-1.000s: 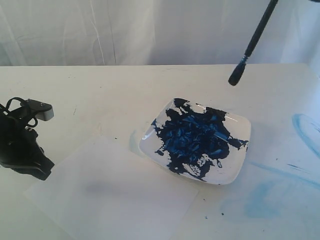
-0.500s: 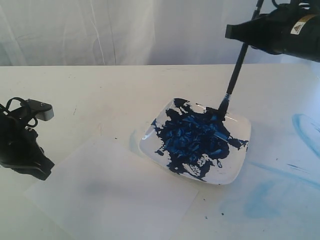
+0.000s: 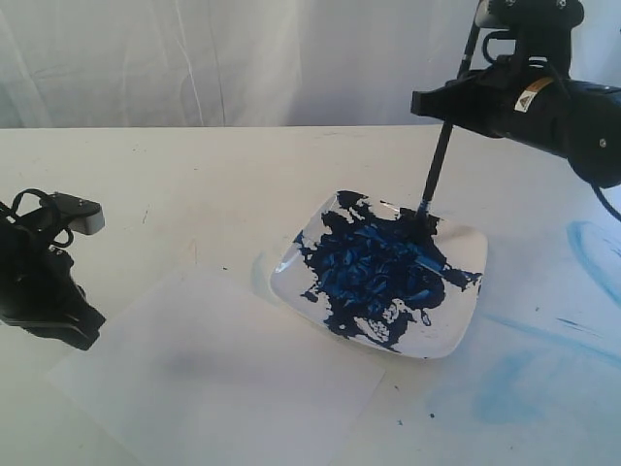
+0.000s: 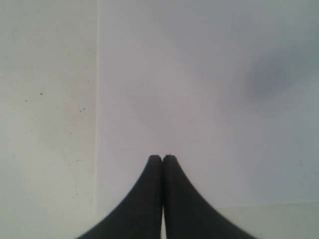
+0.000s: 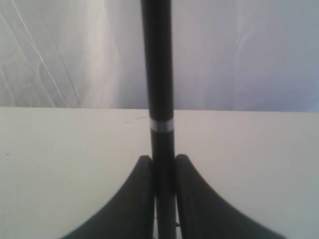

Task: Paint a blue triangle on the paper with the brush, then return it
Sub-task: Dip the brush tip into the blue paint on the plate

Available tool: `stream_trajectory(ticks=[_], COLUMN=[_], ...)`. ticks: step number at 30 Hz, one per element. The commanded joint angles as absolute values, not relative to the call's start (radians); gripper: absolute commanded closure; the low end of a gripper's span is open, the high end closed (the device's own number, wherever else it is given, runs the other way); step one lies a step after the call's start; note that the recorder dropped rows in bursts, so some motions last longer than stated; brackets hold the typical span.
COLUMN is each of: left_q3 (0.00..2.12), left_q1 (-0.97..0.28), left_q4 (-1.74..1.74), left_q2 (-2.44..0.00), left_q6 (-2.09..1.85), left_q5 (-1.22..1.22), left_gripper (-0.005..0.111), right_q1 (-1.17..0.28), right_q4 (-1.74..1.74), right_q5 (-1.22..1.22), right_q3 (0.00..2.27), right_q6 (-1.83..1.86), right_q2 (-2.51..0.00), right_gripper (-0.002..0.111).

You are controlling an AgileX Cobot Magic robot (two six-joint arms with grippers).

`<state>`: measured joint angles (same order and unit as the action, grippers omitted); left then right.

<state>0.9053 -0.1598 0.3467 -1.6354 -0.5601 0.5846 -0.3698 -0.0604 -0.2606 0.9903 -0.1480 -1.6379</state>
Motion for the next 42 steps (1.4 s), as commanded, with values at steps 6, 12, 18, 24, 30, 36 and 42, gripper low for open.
stream_trajectory(ticks=[6, 12, 18, 24, 30, 36, 42], left_q3=[0.898, 0.898, 0.898, 0.898, 0.898, 0.898, 0.898], left_q1=[-0.164, -0.164, -0.164, -0.164, -0.164, -0.164, -0.164], left_q4=[0.359, 0.359, 0.359, 0.359, 0.359, 0.359, 0.359], left_q2=[-1.634, -1.634, -1.634, -1.634, -1.634, -1.634, -1.634], left_q6=[-0.561, -0.561, -0.561, -0.561, -0.561, -0.561, -0.561], left_q5=[0.597, 0.600, 0.600, 0.600, 0.600, 0.600, 0.600], left_gripper=[0.107, 0.107, 0.107, 0.107, 0.107, 0.107, 0.107], right_q1=[-0.372, -0.371, -0.371, -0.378, -0.399, -0.399, -0.400], right_q4=[-0.105, -0.105, -0.105, -0.104, -0.107, -0.109, -0.109], right_q5=[-0.295, -0.300, -0.297, -0.373, -0.477, -0.466, -0.435], right_q3=[0.985, 0.985, 0.985, 0.985, 0.985, 0.985, 0.985], right_q6=[-0.101, -0.106, -0.108, -0.144, -0.146, -0.181, -0.194], right_q2=[-1.623, -1.651, -1.662, -1.627, -1.639, -1.684, -1.686], right_gripper=[0.108, 0.108, 0.108, 0.108, 0.108, 0.108, 0.108])
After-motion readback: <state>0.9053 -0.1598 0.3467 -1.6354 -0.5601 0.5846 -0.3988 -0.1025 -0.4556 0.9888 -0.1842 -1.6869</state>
